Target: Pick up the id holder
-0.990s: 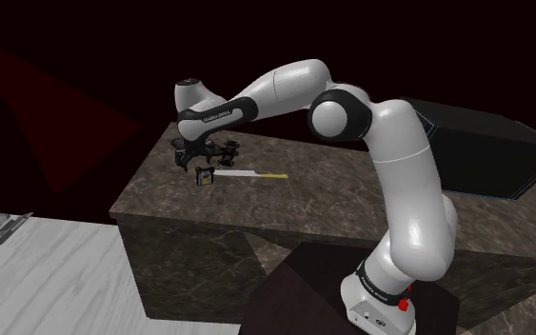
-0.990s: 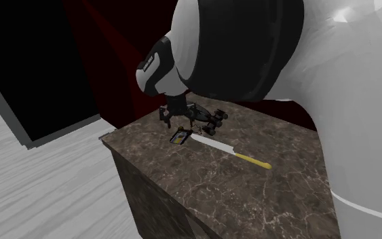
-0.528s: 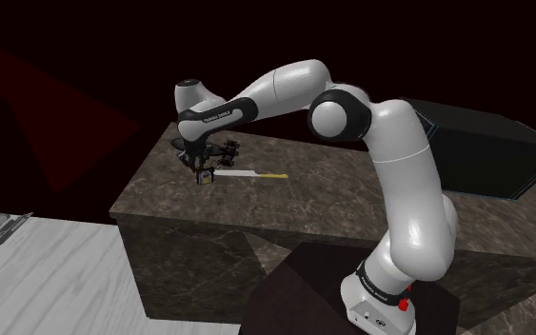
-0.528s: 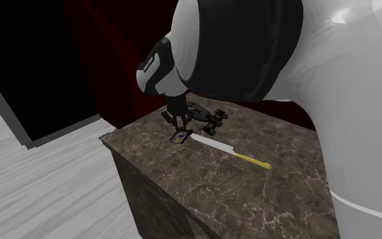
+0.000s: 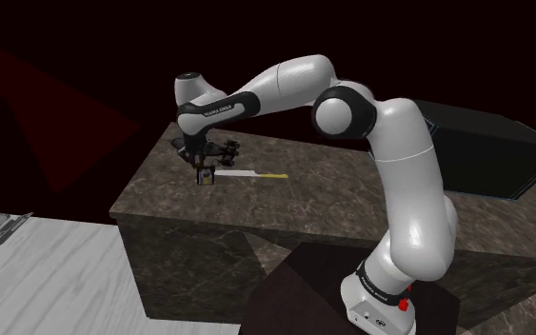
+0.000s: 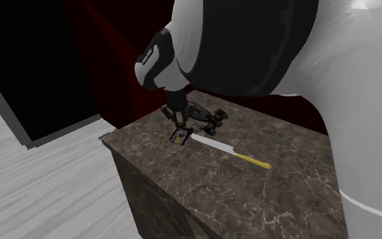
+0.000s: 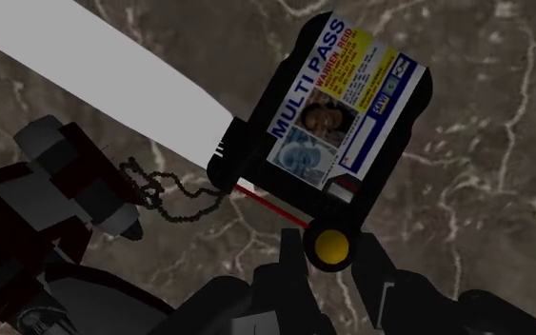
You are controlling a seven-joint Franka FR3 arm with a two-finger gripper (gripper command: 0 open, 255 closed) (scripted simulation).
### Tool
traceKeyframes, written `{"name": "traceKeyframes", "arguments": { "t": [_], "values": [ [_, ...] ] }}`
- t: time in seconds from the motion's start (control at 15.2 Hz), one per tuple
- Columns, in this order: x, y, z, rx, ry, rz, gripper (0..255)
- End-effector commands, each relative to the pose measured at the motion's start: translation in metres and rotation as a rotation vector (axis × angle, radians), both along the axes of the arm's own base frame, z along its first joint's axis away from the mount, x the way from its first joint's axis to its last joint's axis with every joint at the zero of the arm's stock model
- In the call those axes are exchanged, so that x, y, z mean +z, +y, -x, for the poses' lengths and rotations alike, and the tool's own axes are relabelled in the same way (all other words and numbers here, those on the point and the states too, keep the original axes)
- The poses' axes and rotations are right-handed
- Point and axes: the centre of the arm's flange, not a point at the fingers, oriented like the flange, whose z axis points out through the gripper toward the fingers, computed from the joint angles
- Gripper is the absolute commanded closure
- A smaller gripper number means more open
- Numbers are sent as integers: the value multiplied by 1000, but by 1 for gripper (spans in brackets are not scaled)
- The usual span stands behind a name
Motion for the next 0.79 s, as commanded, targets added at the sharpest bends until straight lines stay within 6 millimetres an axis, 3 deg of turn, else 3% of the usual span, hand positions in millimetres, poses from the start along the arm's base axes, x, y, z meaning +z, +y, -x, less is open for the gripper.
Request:
{"name": "traceKeyframes", "arguments": {
  "t": [0.0,0.59,0.73],
  "values": [
    [11,0,-1,0,0,0,255],
    [58,0,-1,0,0,0,255],
    [59,0,-1,0,0,0,255]
  ]
}}
